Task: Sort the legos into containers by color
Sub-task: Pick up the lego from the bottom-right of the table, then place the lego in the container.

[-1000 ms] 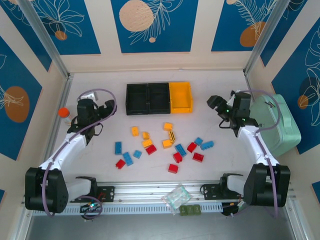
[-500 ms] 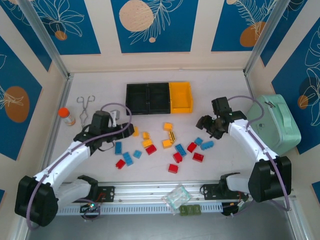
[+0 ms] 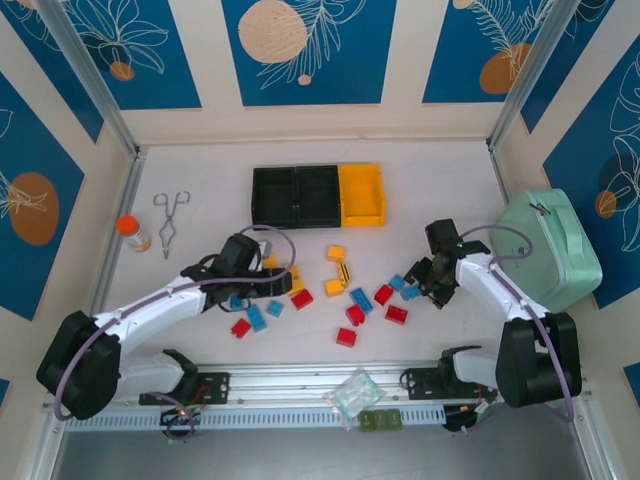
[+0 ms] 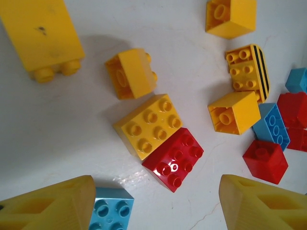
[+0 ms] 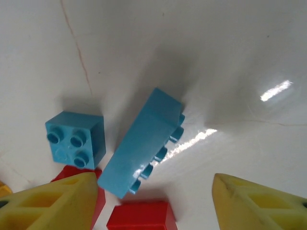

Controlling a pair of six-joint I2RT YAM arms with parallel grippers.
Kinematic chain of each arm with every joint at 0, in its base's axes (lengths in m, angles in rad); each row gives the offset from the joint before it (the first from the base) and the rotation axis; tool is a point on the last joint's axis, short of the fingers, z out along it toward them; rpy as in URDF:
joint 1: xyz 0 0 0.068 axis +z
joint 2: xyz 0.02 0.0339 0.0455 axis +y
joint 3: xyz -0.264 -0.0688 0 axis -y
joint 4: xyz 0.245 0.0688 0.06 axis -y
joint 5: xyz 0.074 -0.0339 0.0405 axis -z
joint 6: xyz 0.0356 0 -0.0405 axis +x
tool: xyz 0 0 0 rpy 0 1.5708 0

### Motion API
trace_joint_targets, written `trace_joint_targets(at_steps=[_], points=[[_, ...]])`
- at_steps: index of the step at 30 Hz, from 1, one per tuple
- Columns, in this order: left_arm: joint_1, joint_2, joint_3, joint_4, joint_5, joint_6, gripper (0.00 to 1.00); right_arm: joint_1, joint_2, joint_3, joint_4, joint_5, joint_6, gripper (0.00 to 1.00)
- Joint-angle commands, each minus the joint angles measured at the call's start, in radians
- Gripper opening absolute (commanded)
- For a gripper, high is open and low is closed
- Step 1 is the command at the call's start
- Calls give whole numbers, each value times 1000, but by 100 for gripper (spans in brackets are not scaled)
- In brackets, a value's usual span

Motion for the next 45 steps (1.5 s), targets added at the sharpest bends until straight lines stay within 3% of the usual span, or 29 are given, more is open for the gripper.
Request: trace_joint_targets(at_steps=[1, 10, 14, 17, 19, 28, 38, 45], points=[[-28, 10, 41, 24, -28, -11, 68, -9, 38, -16, 68, -28, 39, 58], [-49, 17, 15, 42, -49, -38, 69, -54, 66, -46, 120, -33, 11, 38], [-54, 35, 21, 41, -54, -41, 68, -65, 76, -54, 137, -45, -1, 39], [-60, 45, 20, 53, -53, -48, 67, -66, 79, -52, 142, -48, -7, 21], [-64, 45, 20, 55, -54, -51, 67, -68, 66, -46, 135, -41, -9, 16], [-70, 3, 7, 61, -96, -80, 67, -27, -4, 146, 55, -29, -64, 12], [-69, -11, 8, 59, -110, -123, 67, 164, 341, 596, 28, 59, -235, 12], [-68, -46, -18, 28, -133, -134, 67, 212, 646, 950, -54, 89, -347, 12]])
